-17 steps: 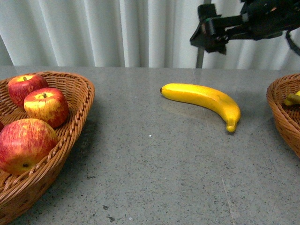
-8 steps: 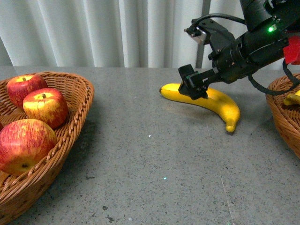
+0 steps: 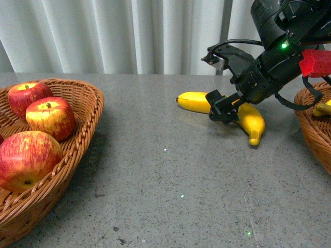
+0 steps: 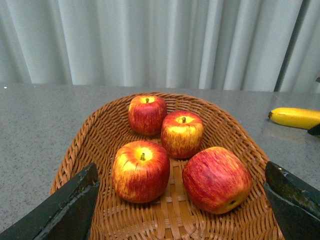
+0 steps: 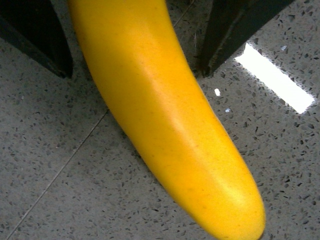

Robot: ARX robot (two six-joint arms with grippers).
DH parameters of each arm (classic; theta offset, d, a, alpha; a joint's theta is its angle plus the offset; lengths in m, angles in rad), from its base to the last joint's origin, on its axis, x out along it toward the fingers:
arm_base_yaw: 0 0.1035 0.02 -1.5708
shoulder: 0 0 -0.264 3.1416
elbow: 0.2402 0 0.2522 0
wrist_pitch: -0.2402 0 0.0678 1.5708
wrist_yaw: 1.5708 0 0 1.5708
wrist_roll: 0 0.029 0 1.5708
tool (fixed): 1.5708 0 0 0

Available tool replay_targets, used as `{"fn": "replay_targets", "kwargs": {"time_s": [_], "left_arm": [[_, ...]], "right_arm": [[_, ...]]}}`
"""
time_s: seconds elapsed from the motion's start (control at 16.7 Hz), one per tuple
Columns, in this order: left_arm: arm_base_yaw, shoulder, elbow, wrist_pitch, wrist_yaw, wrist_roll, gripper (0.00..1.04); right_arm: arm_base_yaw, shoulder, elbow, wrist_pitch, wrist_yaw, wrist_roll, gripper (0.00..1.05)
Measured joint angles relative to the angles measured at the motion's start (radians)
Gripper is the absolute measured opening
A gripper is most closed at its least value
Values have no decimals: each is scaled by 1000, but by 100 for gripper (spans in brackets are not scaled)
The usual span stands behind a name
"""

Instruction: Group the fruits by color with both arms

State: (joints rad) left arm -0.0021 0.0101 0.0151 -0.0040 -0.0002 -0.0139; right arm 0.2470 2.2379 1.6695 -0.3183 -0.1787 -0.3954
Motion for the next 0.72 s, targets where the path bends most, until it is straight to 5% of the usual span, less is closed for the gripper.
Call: {"fn": "replay_targets", "kwargs": {"time_s": [0.24,0.54,0.72], "left_arm": [[0,0,0,0,0,0,98],[0,0,0,0,0,0,98],[0,0,0,0,0,0,98]], "right_arm": [[6,0,1,35,-70,50,39],[-42,-115,-65,258,-259,241,38],[-142,-294,-195,437,-343,403,38]]}}
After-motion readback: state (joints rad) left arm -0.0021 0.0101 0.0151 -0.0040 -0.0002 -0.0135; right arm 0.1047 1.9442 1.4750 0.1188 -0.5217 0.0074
